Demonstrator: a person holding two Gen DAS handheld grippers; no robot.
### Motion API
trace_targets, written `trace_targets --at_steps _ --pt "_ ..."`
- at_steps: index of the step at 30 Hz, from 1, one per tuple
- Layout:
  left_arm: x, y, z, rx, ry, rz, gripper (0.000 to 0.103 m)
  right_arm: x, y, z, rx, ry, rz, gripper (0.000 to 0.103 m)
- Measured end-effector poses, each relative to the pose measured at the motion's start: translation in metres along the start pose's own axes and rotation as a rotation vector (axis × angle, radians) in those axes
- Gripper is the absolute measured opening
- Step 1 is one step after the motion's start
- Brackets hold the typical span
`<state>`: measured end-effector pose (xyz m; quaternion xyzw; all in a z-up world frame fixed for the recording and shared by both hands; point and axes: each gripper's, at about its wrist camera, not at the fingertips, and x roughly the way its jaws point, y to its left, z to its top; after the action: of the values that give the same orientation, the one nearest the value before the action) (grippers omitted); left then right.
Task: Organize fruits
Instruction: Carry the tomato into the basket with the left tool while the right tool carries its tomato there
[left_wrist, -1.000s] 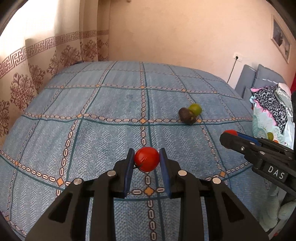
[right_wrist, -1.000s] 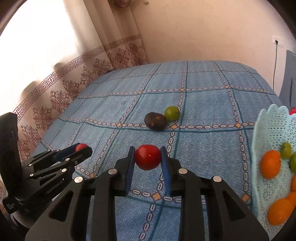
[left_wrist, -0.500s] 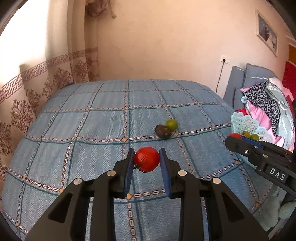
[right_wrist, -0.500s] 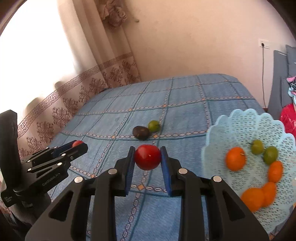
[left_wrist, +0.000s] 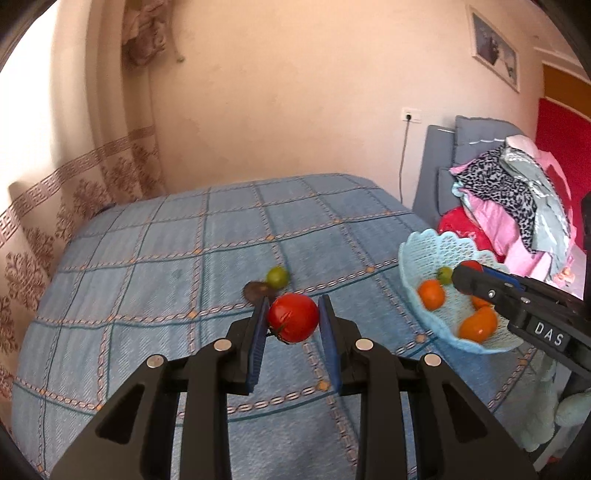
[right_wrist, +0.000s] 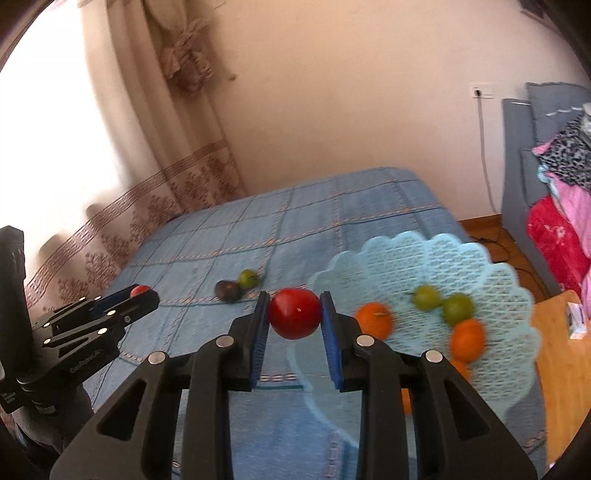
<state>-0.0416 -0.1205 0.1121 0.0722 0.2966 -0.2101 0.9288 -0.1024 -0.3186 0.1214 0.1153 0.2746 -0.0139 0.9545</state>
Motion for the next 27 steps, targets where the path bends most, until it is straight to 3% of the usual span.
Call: trace_targets --at_steps 10,27 --pt "0.022 -0.047 0.013 0.074 0.034 -0.105 0.028 -0.02 -0.059 -0.001 0.137 -0.045 -0.082 0.028" --pt "0.053 -0.1 0.017 0.148 0.075 -0.23 0.028 -0.005 -0.088 -0.008 0.221 -0.014 -0.103 0.028"
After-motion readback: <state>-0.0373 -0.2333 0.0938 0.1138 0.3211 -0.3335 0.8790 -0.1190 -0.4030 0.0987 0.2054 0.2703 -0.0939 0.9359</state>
